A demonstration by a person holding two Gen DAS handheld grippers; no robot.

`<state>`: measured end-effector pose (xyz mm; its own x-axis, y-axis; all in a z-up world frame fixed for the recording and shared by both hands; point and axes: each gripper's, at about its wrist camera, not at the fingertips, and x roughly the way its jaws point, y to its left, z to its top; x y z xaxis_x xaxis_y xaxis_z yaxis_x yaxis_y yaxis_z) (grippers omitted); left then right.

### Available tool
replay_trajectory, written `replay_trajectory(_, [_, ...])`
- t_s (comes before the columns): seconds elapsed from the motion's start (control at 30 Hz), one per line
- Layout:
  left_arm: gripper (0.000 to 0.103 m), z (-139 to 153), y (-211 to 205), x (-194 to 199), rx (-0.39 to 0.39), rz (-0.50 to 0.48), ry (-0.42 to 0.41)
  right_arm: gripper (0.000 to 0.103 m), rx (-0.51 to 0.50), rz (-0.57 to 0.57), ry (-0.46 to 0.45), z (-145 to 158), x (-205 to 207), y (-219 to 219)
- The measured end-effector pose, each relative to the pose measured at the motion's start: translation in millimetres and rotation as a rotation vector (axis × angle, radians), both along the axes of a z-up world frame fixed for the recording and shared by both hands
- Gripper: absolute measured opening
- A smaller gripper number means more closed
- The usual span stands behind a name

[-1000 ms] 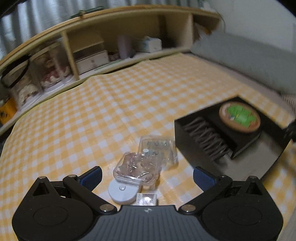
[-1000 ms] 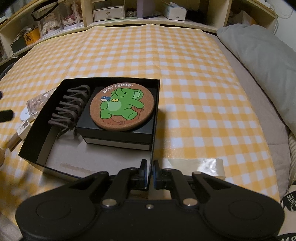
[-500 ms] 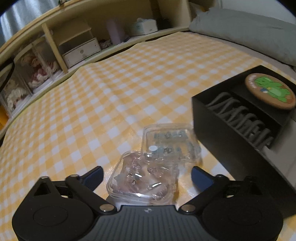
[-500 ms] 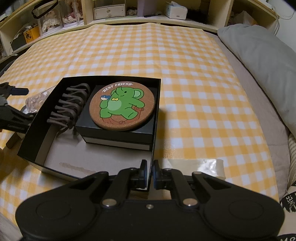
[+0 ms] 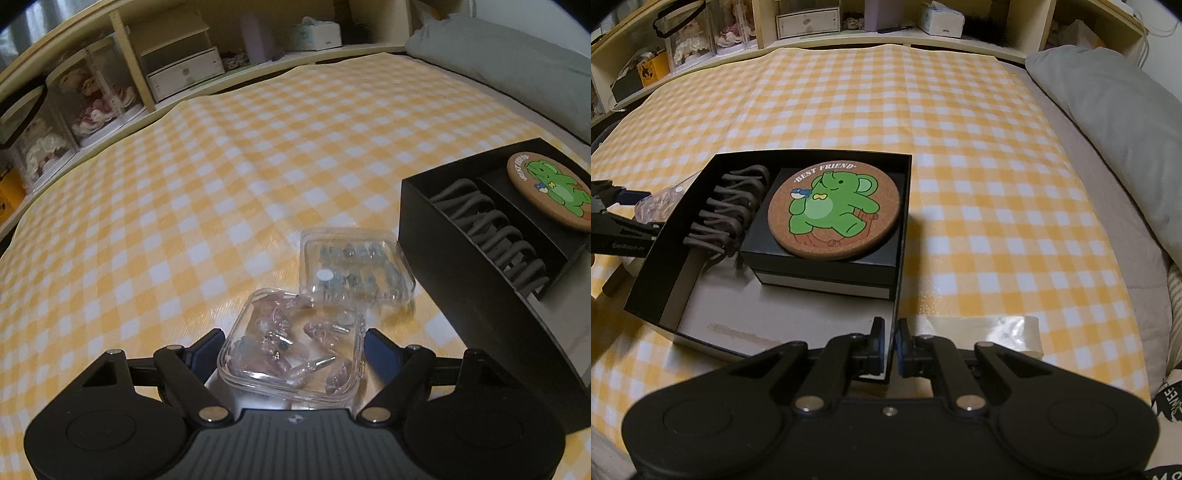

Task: Organize rigid objects
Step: 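Move the left gripper to the clear box of pink items, then grasp the clear box of pink items with the left gripper and lift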

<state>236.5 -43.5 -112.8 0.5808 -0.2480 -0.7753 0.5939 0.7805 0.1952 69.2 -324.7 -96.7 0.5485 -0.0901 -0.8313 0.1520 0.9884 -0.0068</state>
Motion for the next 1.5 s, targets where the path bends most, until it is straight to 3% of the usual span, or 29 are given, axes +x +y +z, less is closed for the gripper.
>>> replay_trajectory(0.13, [0.082, 6.3, 2.5, -13.1, 0.036, 0.002, 0.023, 0.006, 0.006, -0.002, -0.003, 0.3, -1.4, -1.1])
replay_trajectory(0.27, [0.083, 14.8, 4.5, -24.2, 0.055, 0.008, 0.107, 0.006, 0.01, -0.002, -0.008, 1.8, -3.6, -1.9])
replay_trajectory(0.43, [0.084, 12.1, -0.5, -46.9, 0.146, -0.082, 0.164, 0.007, 0.01, -0.003, -0.008, 2.2, -4.2, -2.0])
replay_trajectory(0.53, [0.085, 13.5, -0.6, -49.8, 0.155, -0.094, 0.138, 0.007, 0.012, -0.002, -0.01, 4.6, -6.5, -2.0])
replay_trajectory(0.67, [0.096, 19.4, 0.7, -39.9, 0.108, -0.013, 0.104, 0.007, 0.01, -0.002, -0.01, 5.2, -7.2, -2.1])
replay_trajectory(0.87, [0.097, 28.5, 10.9, -15.2, -0.056, 0.232, 0.172, 0.007, 0.008, -0.003, -0.008, 6.1, -7.9, -1.8])
replay_trajectory(0.97, [0.097, 34.8, 20.5, -9.1, -0.148, 0.321, 0.148, 0.007, 0.004, -0.001, -0.006, 6.2, -8.2, -1.0])
replay_trajectory(1.07, [0.097, 36.6, 23.5, -7.0, -0.174, 0.314, 0.126, 0.007, 0.002, 0.0, -0.006, 6.2, -8.7, -1.0])
replay_trajectory(1.17, [0.096, 30.6, 20.0, -5.8, -0.154, 0.276, 0.163, 0.007, 0.003, -0.001, -0.005, 5.7, -7.8, -0.2])
replay_trajectory(1.23, [0.087, 25.7, 15.0, -8.8, -0.123, 0.264, 0.18, 0.007, 0.002, -0.001, -0.005, 5.7, -8.0, -0.3])
replay_trajectory(1.3, [0.086, 23.9, 9.9, -13.9, -0.112, 0.281, 0.17, 0.007, 0.003, -0.001, -0.005, 5.7, -7.9, -0.3])
replay_trajectory(1.4, [0.07, 26.1, 4.1, -17.4, -0.099, 0.248, 0.138, 0.007, 0.002, 0.0, -0.005, 5.8, -8.1, -0.3])
replay_trajectory(1.5, [0.069, 22.2, 8.3, -15.3, -0.104, 0.231, 0.157, 0.007, 0.003, -0.001, -0.005, 5.7, -7.8, 0.0])
